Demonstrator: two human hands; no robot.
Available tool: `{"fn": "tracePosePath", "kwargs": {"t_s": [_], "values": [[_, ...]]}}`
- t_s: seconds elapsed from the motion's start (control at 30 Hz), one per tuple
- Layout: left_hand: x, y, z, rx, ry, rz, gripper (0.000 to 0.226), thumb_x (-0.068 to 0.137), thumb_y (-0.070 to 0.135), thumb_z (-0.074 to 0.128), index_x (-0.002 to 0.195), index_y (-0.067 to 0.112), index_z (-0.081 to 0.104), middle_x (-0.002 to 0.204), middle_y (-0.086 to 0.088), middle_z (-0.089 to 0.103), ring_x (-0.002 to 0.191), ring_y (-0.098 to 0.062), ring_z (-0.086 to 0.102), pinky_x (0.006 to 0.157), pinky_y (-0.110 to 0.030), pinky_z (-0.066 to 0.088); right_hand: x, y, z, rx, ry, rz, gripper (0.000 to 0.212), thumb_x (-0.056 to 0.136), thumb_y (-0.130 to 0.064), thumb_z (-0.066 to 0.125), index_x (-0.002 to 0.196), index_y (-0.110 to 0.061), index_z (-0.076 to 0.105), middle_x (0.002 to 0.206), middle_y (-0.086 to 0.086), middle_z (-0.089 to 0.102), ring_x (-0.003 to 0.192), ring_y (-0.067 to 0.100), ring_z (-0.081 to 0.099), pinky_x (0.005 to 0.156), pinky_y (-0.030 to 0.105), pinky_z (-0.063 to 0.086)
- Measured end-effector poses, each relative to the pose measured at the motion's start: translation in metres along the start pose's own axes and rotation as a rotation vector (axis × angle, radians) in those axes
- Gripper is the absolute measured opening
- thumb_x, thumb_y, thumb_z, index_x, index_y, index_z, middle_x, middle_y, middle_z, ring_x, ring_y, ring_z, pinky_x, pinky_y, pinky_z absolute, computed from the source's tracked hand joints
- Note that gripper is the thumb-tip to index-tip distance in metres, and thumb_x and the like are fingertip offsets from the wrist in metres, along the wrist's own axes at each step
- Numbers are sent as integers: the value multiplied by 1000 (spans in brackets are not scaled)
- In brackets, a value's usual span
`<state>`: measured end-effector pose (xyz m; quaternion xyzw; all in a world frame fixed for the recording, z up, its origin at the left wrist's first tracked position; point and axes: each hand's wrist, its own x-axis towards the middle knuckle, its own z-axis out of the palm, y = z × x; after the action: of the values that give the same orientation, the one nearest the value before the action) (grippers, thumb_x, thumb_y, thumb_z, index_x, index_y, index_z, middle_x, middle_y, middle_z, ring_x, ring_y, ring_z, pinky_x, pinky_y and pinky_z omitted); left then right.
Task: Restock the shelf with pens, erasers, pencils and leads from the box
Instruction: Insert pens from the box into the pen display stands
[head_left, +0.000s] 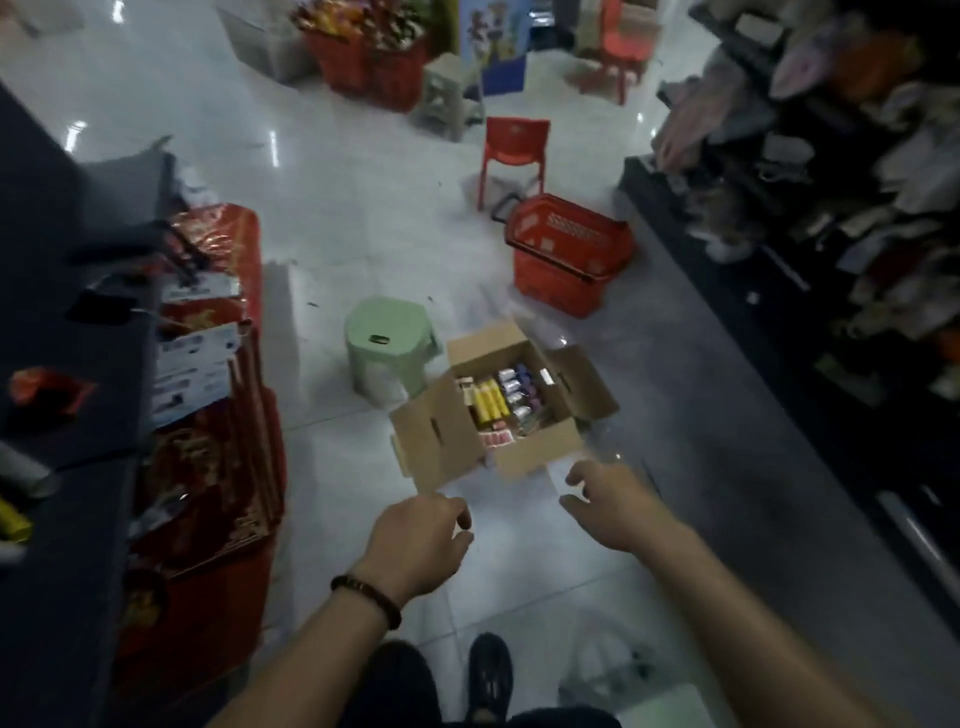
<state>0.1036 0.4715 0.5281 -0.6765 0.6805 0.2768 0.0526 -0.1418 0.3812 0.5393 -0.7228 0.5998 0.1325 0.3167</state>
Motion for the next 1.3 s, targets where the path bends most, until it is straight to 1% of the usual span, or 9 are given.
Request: {"fn": "tracePosePath", "kwargs": {"t_s": [0.13,0.3,0.53,0.63,0.77,0.93,1.07,1.17,1.3], "values": [[97,25,0,-21,-111,30,35,103,48,54,135,34,64,127,7,70,116,-20,66,91,-36,55,59,29,-19,52,-23,58,54,104,-44,60,149,-18,46,143,12,58,128,32,58,102,41,50],[230,27,10,-87,-203,54,23,104,41,56,120,30,68,115,6,68,104,-21,66,75,-29,46,164,60,-42,56,-90,104,53,104,-43,59,149,-19,48,149,10,53,130,31,57,104,41,50],[446,2,76,-234,-403,22,40,106,36,57,144,25,55,133,-1,64,116,-22,63,93,-34,53,371,122,-37,67,-204,141,49,104,-43,59,147,-19,53,146,9,54,130,29,56,106,42,50],[540,-12,125,-276,-382,-25,37,103,34,59,139,26,60,134,2,63,123,-21,61,101,-37,52,474,157,-17,51,-214,110,42,102,-39,60,139,-19,56,142,10,57,128,33,58,104,48,53],[673,-34,232,-407,-304,-113,22,95,22,66,117,24,71,113,4,68,105,-20,67,92,-38,56,618,224,49,59,-226,91,33,101,-30,61,131,-17,59,129,12,62,116,34,62,95,48,56],[792,-41,365,-402,-162,-209,27,97,15,68,123,13,71,122,-9,67,116,-29,63,98,-37,53,743,290,121,117,-201,23,37,101,-22,62,136,-15,59,127,11,65,110,32,67,91,50,59],[842,-44,450,-251,-137,-225,42,86,3,68,126,16,65,125,-9,62,118,-33,62,99,-51,53,795,316,167,142,-152,-48,38,100,-21,63,138,-19,59,117,10,69,105,31,68,89,50,59],[855,-47,491,-157,-96,-197,49,85,0,70,131,11,61,129,-13,60,121,-33,58,98,-48,56,809,328,190,213,-144,-92,36,98,-21,65,134,-23,63,108,3,71,100,25,68,89,48,60],[860,-52,522,-3,-19,-255,46,86,1,72,130,9,61,127,-15,63,117,-34,57,95,-47,56,816,348,201,302,-125,-125,32,101,-18,67,132,-25,64,103,-10,68,93,6,67,83,30,59]]}}
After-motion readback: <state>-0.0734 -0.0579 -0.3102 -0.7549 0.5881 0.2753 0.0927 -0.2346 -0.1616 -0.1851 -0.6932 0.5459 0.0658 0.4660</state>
